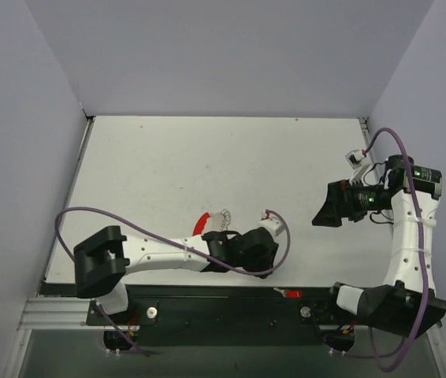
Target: Put the keys on the keyring
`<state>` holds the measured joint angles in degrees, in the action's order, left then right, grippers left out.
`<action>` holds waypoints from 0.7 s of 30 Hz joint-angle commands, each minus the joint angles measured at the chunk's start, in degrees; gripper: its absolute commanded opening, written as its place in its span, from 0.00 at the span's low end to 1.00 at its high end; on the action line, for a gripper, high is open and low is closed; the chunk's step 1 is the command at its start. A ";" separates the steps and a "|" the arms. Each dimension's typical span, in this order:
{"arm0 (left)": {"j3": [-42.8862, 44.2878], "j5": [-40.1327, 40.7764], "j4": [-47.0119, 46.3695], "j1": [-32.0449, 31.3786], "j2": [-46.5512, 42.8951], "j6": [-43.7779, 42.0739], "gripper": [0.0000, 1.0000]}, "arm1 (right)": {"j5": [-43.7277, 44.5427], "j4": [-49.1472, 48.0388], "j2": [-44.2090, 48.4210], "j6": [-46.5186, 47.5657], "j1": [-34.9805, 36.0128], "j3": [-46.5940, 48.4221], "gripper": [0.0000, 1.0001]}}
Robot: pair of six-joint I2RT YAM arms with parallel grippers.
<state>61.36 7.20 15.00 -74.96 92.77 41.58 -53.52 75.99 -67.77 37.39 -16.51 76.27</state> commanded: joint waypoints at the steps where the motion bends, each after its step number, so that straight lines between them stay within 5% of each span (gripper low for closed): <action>1: 10.60 -7.19 -1.99 -1.59 7.67 -6.95 0.35 | 0.96 6.55 -3.85 -1.61 -2.37 2.03 0.98; 8: 26.25 -17.73 0.28 -4.05 24.97 -15.55 0.00 | -1.85 5.67 -10.28 -0.04 -14.07 9.42 0.99; 21: 42.16 -22.15 11.17 -4.94 39.41 -22.86 0.00 | -4.40 7.16 -11.51 5.50 -19.34 11.80 1.00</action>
<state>96.97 -13.96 22.00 -79.37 129.16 22.37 -54.94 75.07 -79.07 39.38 -34.52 86.17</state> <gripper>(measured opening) 0.022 0.999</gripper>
